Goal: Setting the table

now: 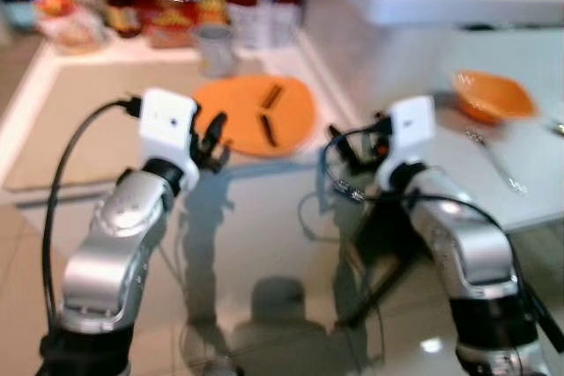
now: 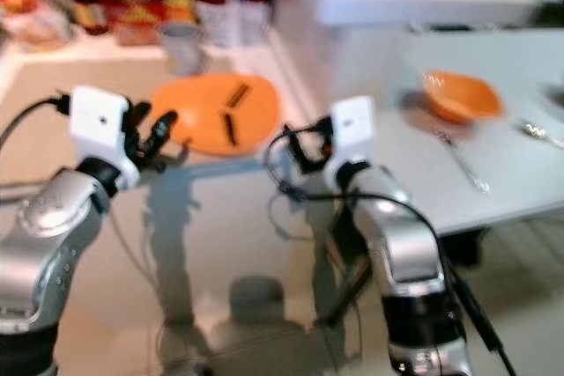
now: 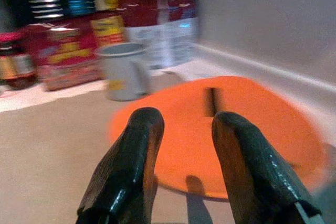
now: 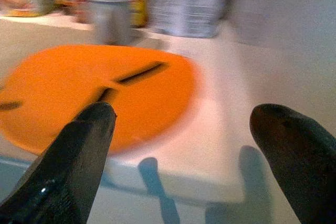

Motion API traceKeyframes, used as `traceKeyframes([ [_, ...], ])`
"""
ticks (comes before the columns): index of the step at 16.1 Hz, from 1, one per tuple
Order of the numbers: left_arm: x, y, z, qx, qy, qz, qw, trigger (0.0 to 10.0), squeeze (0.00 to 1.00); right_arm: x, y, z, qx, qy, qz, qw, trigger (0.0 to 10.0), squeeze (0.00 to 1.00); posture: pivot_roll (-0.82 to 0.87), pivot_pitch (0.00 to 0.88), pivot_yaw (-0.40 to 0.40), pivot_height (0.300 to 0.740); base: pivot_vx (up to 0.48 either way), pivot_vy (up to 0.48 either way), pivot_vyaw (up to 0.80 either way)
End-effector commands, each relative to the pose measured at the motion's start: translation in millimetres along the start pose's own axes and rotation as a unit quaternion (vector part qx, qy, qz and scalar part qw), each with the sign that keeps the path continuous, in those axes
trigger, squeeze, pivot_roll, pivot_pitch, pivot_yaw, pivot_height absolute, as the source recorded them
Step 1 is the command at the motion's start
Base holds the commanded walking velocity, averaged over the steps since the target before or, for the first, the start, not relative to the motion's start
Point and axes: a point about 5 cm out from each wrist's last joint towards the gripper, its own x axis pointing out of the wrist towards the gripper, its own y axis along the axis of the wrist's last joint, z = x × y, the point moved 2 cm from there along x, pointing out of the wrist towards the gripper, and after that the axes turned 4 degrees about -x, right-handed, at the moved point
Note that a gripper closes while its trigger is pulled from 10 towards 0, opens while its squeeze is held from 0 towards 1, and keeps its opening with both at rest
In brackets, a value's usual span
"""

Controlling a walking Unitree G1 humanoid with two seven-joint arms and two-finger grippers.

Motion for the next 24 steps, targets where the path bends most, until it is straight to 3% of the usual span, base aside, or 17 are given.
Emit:
traceKeyframes([
  [1, 0.6, 1.3, -0.5, 0.001, 0.006, 0.001, 1.000, 10.0, 0.00, -3.8, 2.1, 1.1, -0.005, 0.013, -0.001, 1.000, 10.0, 1.00, 0.08, 0.000, -0.061, 0.740, 0.394, 0.000, 0.00],
  [4, 8.5, -1.2, -6.2, 0.028, 0.006, 0.000, 1.000, 10.0, 0.00, -12.5, -2.2, -10.3, -0.018, 0.069, -0.010, 0.997, 10.0, 1.00, 0.08, 0.000, -0.061, 0.740, 0.000, 0.000, 0.00],
  [6, 21.7, -3.2, -19.9, 0.030, -0.001, -0.005, 1.000, 10.0, 0.00, -17.9, -3.7, -17.6, -0.014, 0.091, -0.014, 0.996, 10.0, 1.00, 0.07, 0.014, -0.054, 0.740, 0.000, 0.000, 0.00],
  [10, 55.8, -17.6, -38.5, 0.033, -0.002, -0.043, 0.999, 10.0, 0.00, -18.6, -3.5, -17.1, -0.004, 0.079, -0.013, 0.997, 10.0, 1.00, 0.07, 0.018, -0.045, 0.740, 0.000, 0.000, 0.00],
  [14, 76.0, -35.6, -45.8, 0.008, 0.000, -0.075, 0.997, 10.0, 0.00, -13.9, 0.2, -11.1, 0.016, 0.040, -0.003, 0.999, 10.0, 1.00, 0.07, 0.016, -0.044, 0.740, 0.000, 0.000, 0.00],
  [15, 77.3, -50.6, -48.5, -0.012, 0.002, -0.101, 0.995, 10.0, 0.00, -12.8, 3.4, -12.6, 0.021, 0.046, 0.005, 0.999, 10.0, 1.00, 0.07, 0.016, -0.044, 0.740, 0.000, 0.000, 0.00],
  [18, 71.9, -78.7, -58.0, 0.022, 0.025, -0.153, 0.988, 10.0, 0.00, -12.0, 5.9, -15.6, 0.023, 0.053, 0.011, 0.998, 10.0, 1.00, 0.08, 0.012, -0.050, 0.740, 0.000, 0.000, 0.00],
  [21, 69.3, -89.6, -65.2, 0.039, 0.038, -0.170, 0.984, 10.0, 0.00, -10.5, 7.9, -17.4, 0.027, 0.058, 0.016, 0.998, 10.0, 1.00, 0.08, 0.009, -0.053, 0.740, 0.000, 0.000, 0.00],
  [24, 67.6, -100.0, -60.9, 0.046, 0.010, -0.182, 0.982, 10.0, 0.00, -6.0, 0.1, -10.8, 0.056, 0.024, -0.014, 0.998, 10.0, 1.00, 0.08, 0.008, -0.053, 0.740, 0.000, 0.000, 0.00],
])
